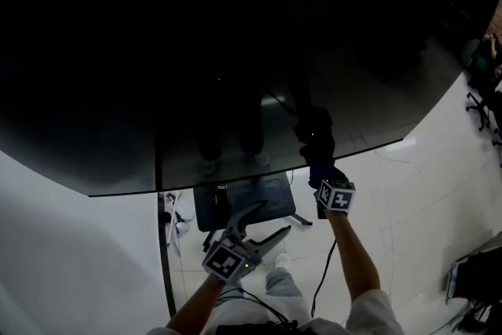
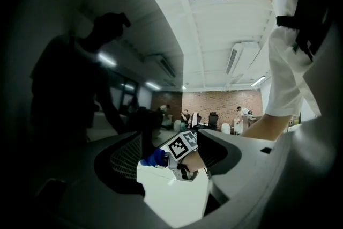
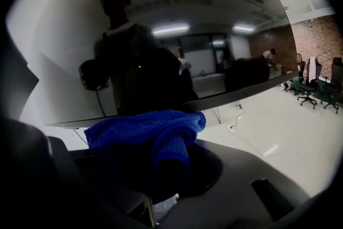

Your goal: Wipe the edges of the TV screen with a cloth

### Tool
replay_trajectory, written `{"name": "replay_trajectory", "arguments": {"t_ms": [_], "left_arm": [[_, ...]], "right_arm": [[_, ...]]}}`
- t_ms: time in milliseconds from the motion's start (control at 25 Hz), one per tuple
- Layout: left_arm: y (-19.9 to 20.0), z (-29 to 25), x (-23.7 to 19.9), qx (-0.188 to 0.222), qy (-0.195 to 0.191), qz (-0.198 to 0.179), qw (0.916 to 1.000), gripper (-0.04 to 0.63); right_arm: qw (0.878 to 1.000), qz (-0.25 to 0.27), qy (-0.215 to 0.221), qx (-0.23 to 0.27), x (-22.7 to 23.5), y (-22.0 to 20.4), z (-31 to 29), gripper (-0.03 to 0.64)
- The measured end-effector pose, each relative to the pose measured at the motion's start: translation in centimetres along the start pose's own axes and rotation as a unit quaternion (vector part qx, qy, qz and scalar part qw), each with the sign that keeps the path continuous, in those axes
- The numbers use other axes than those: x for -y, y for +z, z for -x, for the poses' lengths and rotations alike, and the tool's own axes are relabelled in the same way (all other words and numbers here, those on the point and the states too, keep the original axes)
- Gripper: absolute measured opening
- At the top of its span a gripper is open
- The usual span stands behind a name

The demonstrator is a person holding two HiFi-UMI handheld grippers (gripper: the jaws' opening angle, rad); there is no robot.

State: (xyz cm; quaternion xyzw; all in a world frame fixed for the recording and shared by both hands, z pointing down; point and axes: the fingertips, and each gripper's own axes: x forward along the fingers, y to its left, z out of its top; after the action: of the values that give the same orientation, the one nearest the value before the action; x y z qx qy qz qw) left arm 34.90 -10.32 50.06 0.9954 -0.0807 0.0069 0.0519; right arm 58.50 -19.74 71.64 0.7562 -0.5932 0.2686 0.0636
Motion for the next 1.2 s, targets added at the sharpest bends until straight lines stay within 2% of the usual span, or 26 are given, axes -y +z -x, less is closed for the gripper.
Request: {"name": "replay_trajectory", "arguments": {"t_ms": [280, 560, 840, 1000, 1200], "left_arm": [[0.7, 5.2, -3.1, 0.023, 0.062, -0.007, 0.9978, 0.316], [1.0, 12.0, -6.5, 0.042, 0.127, -0.005, 0.9910, 0.316], [0.5, 18.7, -9.8, 0.051, 0.193, 0.007, 0.9797, 0.316], [0.4, 21.5, -11.0, 0.056, 0.216, 0.008, 0.9746, 0.316], [0.4, 24.8, -12.3, 0.057, 0.236, 0.004, 0.9701, 0.316]], "right_arm": [[0.998, 0.023, 0.049, -0.019, -8.4, -2.1, -1.3, 0.067], [0.992, 0.061, 0.099, -0.050, -17.5, -4.8, -2.1, 0.067], [0.995, 0.024, 0.079, -0.057, -20.5, -5.8, -3.5, 0.069], [0.992, 0.036, 0.103, -0.068, -23.6, -6.8, -3.7, 0.069], [0.983, 0.060, 0.154, -0.079, -32.1, -8.8, -4.7, 0.069]]}}
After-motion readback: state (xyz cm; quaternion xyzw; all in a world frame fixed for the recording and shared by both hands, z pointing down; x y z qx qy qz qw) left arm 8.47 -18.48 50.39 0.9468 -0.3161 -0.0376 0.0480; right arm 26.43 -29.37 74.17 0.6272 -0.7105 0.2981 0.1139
